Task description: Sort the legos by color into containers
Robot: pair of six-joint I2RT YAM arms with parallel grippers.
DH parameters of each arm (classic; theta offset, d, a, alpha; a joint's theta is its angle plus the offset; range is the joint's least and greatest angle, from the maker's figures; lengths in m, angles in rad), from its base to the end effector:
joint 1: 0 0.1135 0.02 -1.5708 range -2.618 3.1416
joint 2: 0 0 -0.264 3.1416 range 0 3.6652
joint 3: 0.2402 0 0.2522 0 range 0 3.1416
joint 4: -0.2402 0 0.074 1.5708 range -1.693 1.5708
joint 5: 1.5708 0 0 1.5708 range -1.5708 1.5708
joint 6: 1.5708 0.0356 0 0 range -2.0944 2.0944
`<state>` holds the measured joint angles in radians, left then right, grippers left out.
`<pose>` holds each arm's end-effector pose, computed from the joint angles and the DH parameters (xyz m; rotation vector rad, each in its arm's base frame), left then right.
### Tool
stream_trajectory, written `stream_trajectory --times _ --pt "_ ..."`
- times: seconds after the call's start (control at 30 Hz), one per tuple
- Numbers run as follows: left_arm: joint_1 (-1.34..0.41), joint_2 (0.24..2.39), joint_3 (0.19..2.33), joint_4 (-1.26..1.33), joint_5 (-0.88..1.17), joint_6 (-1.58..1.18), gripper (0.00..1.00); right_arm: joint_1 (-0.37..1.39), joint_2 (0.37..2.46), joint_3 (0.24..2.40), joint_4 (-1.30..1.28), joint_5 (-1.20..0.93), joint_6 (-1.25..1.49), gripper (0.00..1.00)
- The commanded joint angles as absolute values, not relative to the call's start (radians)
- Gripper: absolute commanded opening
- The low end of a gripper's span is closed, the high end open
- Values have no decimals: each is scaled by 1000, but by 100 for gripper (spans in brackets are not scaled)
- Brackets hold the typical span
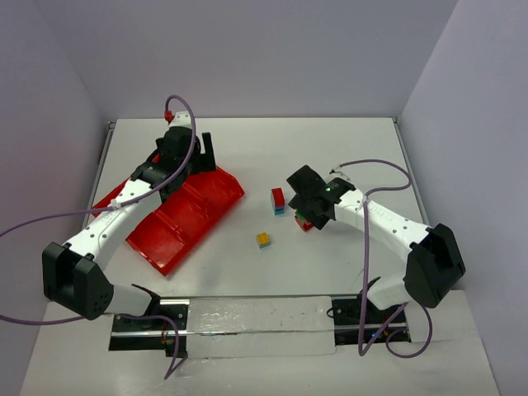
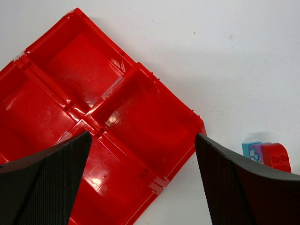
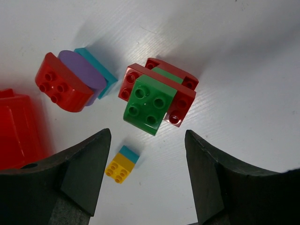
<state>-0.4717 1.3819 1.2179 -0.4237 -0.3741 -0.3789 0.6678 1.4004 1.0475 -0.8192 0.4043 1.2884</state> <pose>0.2830 -0.1298 0.3326 -0.1154 2.1116 -0.1020 0.2185 0.1545 0.2470 0.8915 2.4294 0.1373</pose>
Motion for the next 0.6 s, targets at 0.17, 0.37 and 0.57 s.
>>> stream_trajectory --times 0.17,0.37,0.57 --pt "-482 1357 1212 -410 -396 -352 99 667 1442 1148 -859 480 1309 71" --pt "-485 1362 1213 -413 -404 -344 99 647 1474 1152 -867 472 1299 71" --pt "-486 1363 1213 -413 -410 -342 99 646 1485 1151 -860 477 1299 68"
